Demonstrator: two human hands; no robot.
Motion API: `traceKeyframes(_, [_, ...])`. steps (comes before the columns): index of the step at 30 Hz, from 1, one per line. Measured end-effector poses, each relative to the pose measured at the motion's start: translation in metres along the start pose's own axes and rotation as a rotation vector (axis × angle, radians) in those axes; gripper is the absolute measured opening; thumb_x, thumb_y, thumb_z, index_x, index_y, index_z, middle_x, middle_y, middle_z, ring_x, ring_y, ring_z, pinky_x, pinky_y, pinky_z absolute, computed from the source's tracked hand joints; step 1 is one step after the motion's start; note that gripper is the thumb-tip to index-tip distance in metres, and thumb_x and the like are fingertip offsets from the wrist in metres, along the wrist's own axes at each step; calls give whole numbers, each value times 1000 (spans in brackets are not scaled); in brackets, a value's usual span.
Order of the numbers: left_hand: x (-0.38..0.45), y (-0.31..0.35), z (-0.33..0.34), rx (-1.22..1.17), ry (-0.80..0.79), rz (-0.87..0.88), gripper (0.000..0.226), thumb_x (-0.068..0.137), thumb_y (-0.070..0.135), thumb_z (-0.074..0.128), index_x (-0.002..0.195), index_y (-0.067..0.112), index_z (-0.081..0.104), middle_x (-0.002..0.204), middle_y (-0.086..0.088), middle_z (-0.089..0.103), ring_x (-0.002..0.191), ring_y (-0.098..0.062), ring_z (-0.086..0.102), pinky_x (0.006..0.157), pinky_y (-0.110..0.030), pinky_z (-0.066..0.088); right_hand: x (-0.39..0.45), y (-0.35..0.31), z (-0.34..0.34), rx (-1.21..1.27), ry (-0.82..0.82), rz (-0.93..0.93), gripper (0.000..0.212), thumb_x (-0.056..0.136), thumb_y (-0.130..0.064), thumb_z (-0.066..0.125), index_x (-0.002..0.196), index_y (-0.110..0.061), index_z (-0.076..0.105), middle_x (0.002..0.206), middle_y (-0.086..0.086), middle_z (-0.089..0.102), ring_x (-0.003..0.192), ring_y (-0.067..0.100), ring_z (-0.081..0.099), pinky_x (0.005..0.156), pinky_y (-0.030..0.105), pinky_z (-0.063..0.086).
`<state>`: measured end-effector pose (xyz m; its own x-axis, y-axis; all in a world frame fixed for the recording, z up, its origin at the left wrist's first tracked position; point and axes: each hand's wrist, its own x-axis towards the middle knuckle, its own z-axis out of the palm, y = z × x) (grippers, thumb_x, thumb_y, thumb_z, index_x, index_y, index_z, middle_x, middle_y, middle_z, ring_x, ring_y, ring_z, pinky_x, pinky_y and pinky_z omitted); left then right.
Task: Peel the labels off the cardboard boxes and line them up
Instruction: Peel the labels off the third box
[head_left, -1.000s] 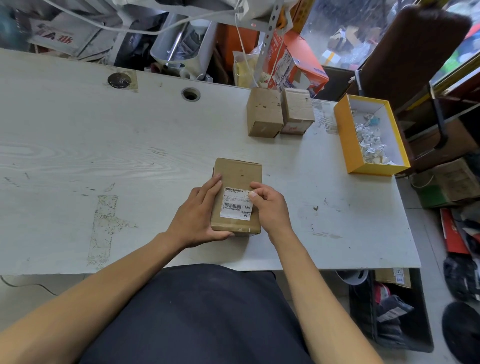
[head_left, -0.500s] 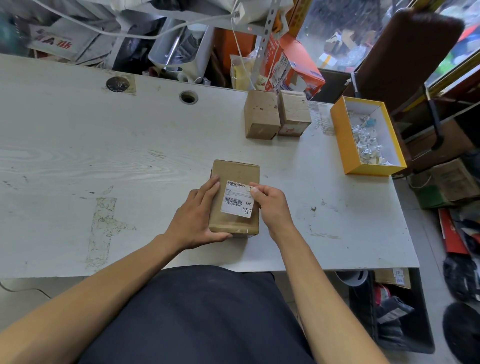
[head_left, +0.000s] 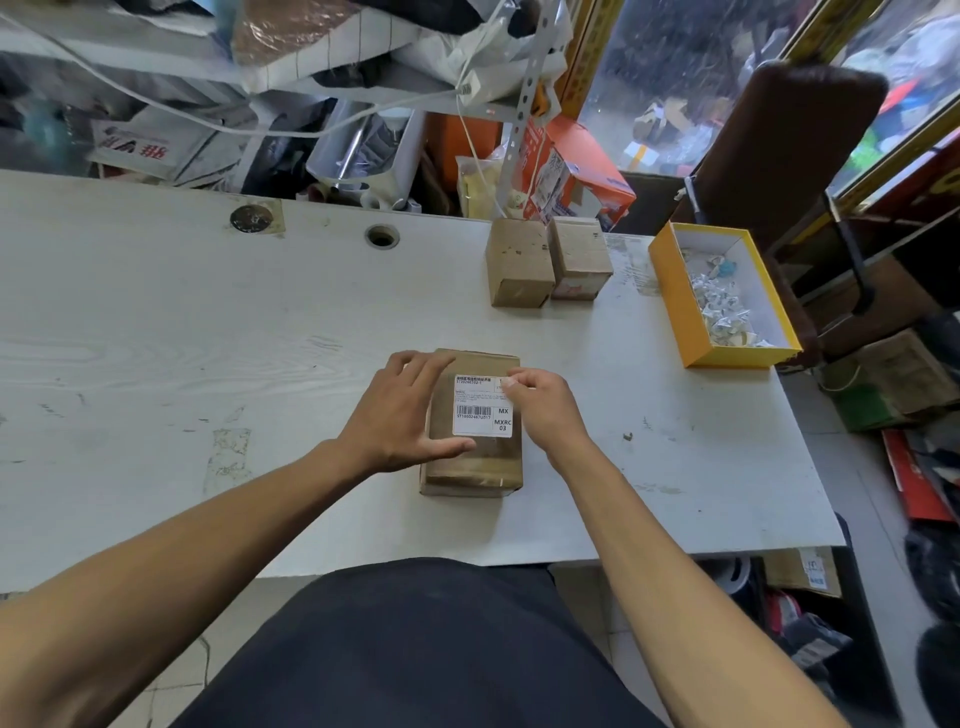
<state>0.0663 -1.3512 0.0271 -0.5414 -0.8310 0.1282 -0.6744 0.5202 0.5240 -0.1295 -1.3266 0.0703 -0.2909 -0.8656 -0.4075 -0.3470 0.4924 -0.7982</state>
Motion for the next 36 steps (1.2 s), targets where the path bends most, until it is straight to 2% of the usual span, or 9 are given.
traceKeyframes(2, [8,2,-9,38,-3,41,103,63,77,64,143,18,36,133,-1,53,123,-27,42,95,-46,48,2,-6,1,-17,-7,-10,22,95,-18,55,78,-10,67,109,-4,64,99,16,61,83,30,47])
traceKeyframes(4, [14,4,-16,98,-16,94,103,64,77,63,143,16,38,131,-2,54,123,-28,43,95,-43,47,1,-14,1,0,-21,-17,23,94,-16,55,78,-7,68,95,-3,67,90,18,64,85,35,50])
traceKeyframes(8, [21,8,-21,166,-26,160,99,64,76,64,140,17,40,129,-2,56,123,-28,44,95,-42,47,5,-31,-2,27,-35,-50,28,95,-12,54,87,12,66,101,4,65,81,15,59,77,30,51])
traceKeyframes(11, [22,10,-25,179,-22,161,95,66,73,64,139,16,42,128,-3,56,122,-29,45,95,-43,47,6,-36,-3,30,-52,-34,27,96,-12,53,93,10,68,100,5,65,75,11,60,57,12,48])
traceKeyframes(16, [21,12,-28,173,28,148,74,75,57,73,131,13,53,120,-5,63,115,-29,50,89,-43,50,0,-36,-2,44,-74,-13,23,96,-15,54,94,1,71,89,14,71,72,17,65,60,21,49])
traceKeyframes(23, [18,15,-25,167,53,134,67,75,51,76,126,12,58,116,-5,65,112,-28,51,85,-40,52,-6,-31,-4,20,-72,-25,24,96,-17,54,77,-10,66,76,5,67,66,13,62,56,19,46])
traceKeyframes(30, [16,15,-20,178,54,68,82,73,54,76,138,13,48,130,-6,57,121,-27,45,95,-40,49,-10,-26,-17,42,-49,-29,24,94,-18,56,98,3,67,90,8,67,72,9,58,60,19,43])
traceKeyframes(34, [16,13,-17,192,15,40,88,73,59,75,142,15,43,136,-6,53,126,-26,42,99,-43,48,-6,-23,-32,80,22,-62,8,90,-18,61,94,-11,61,96,4,64,85,15,56,69,24,44])
traceKeyframes(36, [16,13,-15,200,-43,21,95,70,65,73,145,17,39,141,-5,48,130,-25,37,103,-43,45,-4,-19,-36,68,45,-69,18,88,-18,63,105,-15,57,112,4,59,98,17,55,77,26,44])
